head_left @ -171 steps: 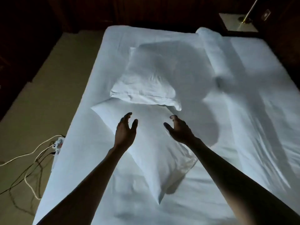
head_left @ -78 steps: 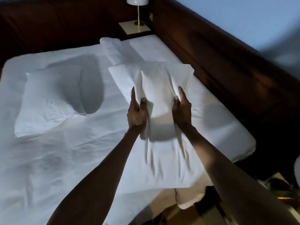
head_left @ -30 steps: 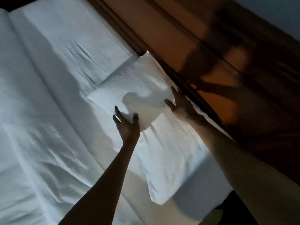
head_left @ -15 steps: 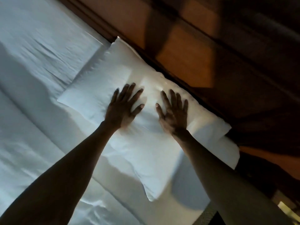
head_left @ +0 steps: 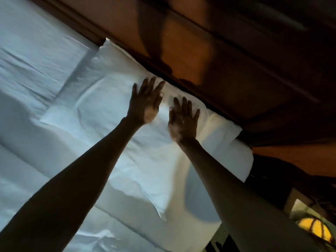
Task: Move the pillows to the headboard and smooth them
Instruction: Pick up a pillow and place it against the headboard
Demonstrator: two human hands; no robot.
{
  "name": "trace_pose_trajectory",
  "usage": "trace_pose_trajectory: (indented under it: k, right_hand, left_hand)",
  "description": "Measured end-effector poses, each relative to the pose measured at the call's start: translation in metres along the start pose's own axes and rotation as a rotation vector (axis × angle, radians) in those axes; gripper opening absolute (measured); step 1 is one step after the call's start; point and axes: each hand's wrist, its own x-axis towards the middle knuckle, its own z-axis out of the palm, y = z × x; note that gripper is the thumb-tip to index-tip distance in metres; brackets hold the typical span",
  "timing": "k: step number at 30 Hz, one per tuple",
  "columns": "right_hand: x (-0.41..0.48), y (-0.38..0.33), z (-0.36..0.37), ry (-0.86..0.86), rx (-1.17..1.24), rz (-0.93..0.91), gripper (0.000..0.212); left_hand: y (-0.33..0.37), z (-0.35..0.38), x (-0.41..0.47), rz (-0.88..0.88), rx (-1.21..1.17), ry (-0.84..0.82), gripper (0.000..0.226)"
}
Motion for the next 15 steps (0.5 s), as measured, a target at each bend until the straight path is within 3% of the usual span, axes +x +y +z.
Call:
trace_pose_trajectory:
  k: [4,6,9,12,13,15]
  right_hand:
    - [-0.006,0.047,0.004,-0.024,-0.078,-0.059,0.056]
    - [-0.017,0.075,-0.002,0.049,-0.07,-0.008,0.059]
    - [-0.021,0.106,-0.003,0.017,-0.138,0.144,0.069]
    - [0.003,0.087,0.0,0.081,-0.095,0.431,0.068]
    - [0.011,0.07,0.001,0.107,-0.06,0.462,0.065]
    - [0.018,0.033,0.002,0.185,-0.016,0.329,0.052]
  left_hand:
    - [-0.015,0.027,0.008,0.012,0.064,-0.143,0.058]
    - [-0.017,0.031,0.009,-0.027,0.054,-0.163,0.058]
    - [-0.011,0.039,0.013,-0.066,0.062,-0.163,0.058]
    - [-0.011,0.036,0.015,-0.083,0.045,-0.186,0.06]
    - [-0.01,0.033,0.014,-0.091,0.037,-0.193,0.061]
    - [-0.007,0.025,0.01,-0.086,-0.016,-0.179,0.06]
